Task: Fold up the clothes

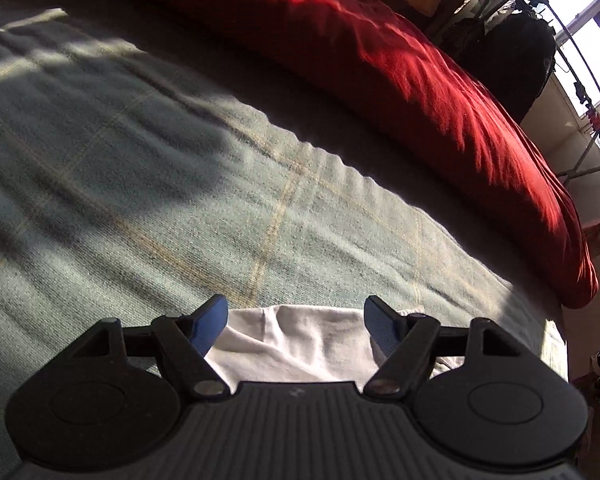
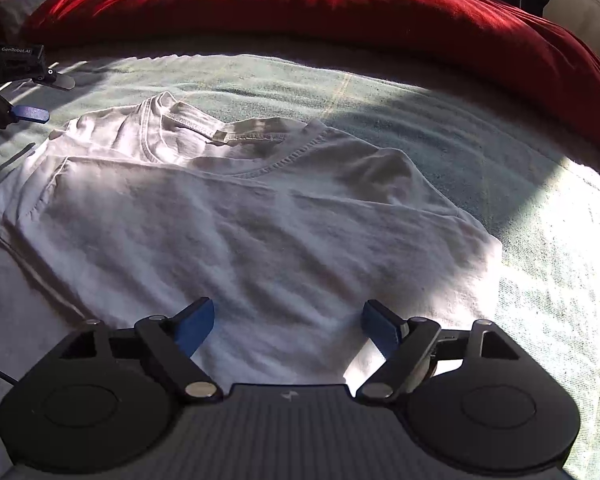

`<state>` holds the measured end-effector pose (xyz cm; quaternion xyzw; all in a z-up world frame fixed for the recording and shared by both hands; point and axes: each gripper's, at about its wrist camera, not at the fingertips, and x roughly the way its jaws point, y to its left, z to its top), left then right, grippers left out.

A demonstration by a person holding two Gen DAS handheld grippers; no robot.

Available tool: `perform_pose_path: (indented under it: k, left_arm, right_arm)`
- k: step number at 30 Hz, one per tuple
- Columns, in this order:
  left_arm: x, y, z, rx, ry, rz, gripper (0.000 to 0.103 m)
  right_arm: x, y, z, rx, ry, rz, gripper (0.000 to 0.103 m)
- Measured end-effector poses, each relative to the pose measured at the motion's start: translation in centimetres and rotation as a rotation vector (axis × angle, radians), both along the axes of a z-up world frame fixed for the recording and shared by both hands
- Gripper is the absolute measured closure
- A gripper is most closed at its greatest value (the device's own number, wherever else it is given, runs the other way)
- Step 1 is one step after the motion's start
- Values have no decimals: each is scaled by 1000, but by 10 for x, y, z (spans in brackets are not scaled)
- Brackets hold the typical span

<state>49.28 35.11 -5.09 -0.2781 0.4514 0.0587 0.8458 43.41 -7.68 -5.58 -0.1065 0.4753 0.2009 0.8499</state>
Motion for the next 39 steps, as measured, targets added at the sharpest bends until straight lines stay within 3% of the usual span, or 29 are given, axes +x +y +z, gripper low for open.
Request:
perform_pose_path:
  k: [3,8,12,17,19,22,27,29,33,35,39]
  left_arm:
    - [6,0,-8,5,38,-13,30]
    - [-18,11,16,-27,-62,30,28]
    - [-42,5,21,-106,-24,-48,28]
    - [-73,-20,5,-196,47,-166,28]
    - [-86,-24,-7,-182,93,-161,28]
    - [-105,-17,-6,-196,63,-98,29]
    - [-113,-19,13,-176,4,-126,30]
    - [-109,-29,11,-169,15,-196,29]
    - [-105,-39,-7,-86,101,-260,34]
    - [-111,-37,0,-69,86,-259,35]
    - [-128,-50,29,76,27,-282,35]
  right_arm:
    - [2,2,2,-2,4,0,18]
    - [8,2,19,22,-3,6,18]
    - [13,13,27,37,0,24,18]
    - [12,35,26,99,41,32,18]
    - [9,41,25,123,60,29,18]
    - [0,41,28,112,57,23,18]
    - [-15,39,31,93,50,9,18]
    - [-24,34,33,87,50,-20,18]
    - [-46,25,34,75,47,-59,18]
    - [-57,20,32,50,43,-61,18]
    - [-72,3,30,21,44,-48,18]
